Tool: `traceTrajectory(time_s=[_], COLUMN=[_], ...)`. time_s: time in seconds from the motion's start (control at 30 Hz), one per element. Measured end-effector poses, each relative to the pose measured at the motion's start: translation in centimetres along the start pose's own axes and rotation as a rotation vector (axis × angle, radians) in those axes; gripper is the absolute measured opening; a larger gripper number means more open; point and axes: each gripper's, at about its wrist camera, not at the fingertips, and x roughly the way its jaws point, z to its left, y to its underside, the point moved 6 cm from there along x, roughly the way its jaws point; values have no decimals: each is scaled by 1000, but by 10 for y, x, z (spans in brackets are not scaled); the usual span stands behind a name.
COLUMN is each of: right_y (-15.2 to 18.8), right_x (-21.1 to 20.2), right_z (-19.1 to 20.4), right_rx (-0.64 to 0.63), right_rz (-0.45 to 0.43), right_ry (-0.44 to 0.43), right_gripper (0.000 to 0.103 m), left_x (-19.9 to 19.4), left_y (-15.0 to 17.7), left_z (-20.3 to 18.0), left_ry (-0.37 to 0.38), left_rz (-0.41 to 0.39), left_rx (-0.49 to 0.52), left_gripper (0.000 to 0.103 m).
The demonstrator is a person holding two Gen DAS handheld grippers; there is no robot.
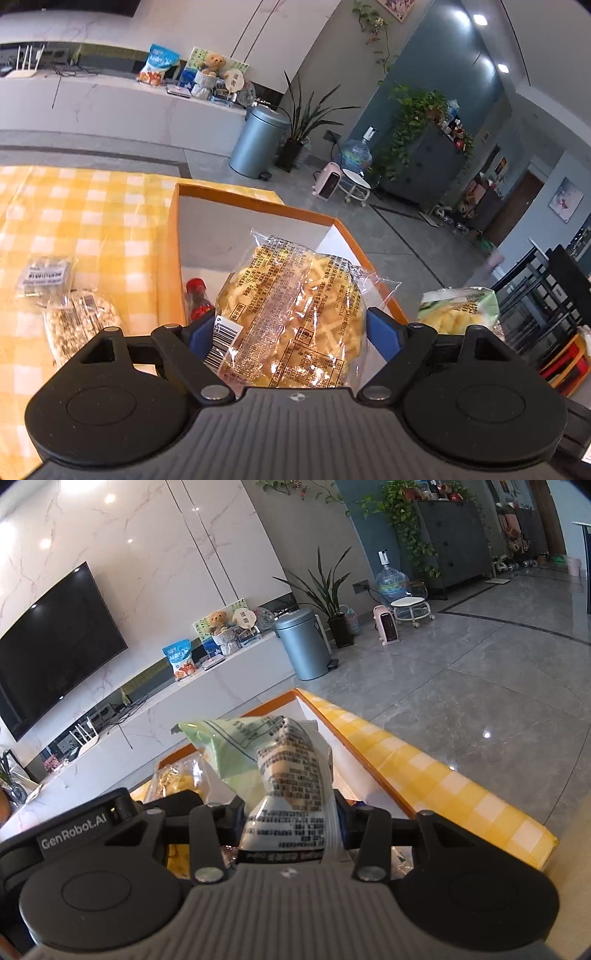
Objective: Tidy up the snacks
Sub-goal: 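Carry both bags over the orange box and open both tools to drop them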
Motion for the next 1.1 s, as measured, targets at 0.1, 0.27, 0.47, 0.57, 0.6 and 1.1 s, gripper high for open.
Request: traceTrajectory(time_s=[0.1,0.27,0.47,0.57,0.6,1.1], right_y=[0,0,0,1,2,8], right_x=[0,1,4,7,9,46], right_z=[2,3,2,3,2,30], right_rx=[12,24,31,40,43,-35], right_rz=[-1,-2,0,5,6,80], right_ry=[-1,-10,-1,-20,-36,-46], right_gripper=[43,43,43,43,43,43], left_x=[-1,-14,-30,-44,-49,-95], left_y=[4,6,-7,-10,-10,5], left_z=[-3,-3,4,6,7,33], left_ry=[1,58,66,43,29,-109], left_rz=[-12,-100,-117,-134,-137,-148], left_rx=[-10,-26,-79,-62,-51,16], left_gripper=[97,103,103,103,103,103])
